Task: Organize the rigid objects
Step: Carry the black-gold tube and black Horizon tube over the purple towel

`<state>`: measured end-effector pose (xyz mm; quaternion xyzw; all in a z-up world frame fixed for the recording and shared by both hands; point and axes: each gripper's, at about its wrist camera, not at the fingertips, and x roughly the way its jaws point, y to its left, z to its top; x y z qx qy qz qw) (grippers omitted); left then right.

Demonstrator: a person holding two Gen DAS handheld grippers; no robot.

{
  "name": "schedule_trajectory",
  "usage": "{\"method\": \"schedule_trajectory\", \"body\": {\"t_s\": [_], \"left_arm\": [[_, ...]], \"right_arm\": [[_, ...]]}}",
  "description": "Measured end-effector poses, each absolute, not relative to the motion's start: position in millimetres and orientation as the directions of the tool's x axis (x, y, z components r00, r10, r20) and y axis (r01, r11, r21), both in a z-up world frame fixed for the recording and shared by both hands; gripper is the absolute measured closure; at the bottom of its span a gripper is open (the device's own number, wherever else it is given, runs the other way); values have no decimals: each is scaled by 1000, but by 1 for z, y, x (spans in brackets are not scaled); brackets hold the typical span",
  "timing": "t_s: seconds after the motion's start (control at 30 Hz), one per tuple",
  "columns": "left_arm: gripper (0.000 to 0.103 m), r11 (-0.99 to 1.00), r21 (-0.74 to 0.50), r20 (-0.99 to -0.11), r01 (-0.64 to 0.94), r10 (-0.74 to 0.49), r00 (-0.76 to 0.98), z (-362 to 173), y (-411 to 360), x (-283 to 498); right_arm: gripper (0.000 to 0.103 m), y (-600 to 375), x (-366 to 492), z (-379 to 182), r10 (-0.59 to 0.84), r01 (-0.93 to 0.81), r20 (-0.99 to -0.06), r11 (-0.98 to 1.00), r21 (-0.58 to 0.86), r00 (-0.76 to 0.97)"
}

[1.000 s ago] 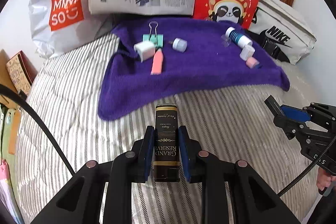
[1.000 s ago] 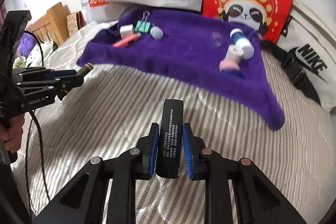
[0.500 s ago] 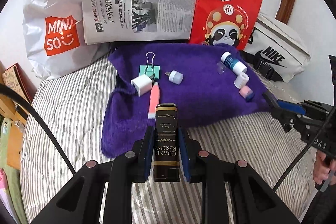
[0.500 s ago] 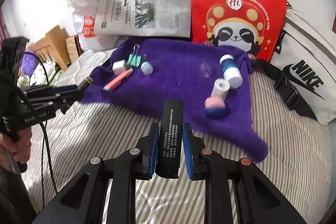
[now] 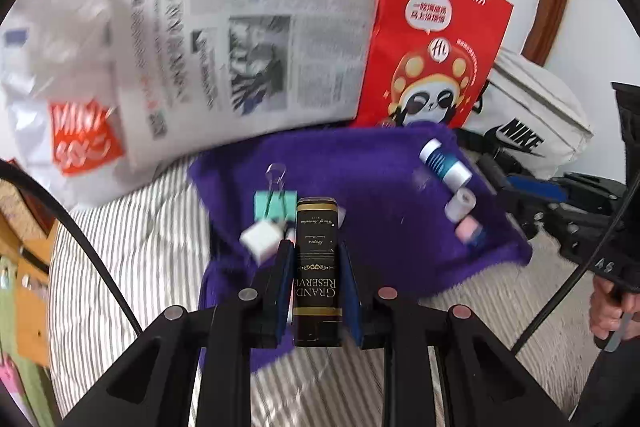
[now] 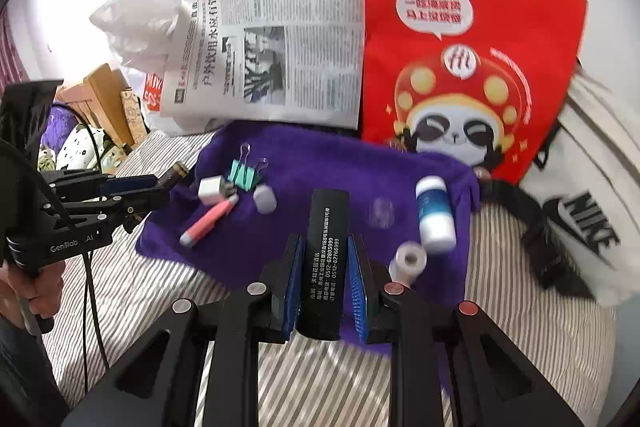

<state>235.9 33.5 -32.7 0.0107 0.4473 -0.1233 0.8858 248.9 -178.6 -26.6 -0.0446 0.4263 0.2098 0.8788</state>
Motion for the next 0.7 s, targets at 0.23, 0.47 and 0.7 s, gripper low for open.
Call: {"method": "schedule_trajectory", "body": {"t_s": [0.23, 0.47, 0.7], "left_arm": [[81, 963, -89, -788, 254, -224, 574, -27, 27, 273], [81, 963, -92, -798, 252, -223, 560, -43, 30, 289], [81, 962, -93, -813, 256, -222, 539, -58, 31, 293]], "right_arm": [[80, -175, 281, -30, 331, -411, -767, 906, 96, 550], [80, -190, 304, -46, 327, -370, -777, 920, 131, 538], [83, -198, 306, -52, 352, -372, -777, 913, 165, 521]]}}
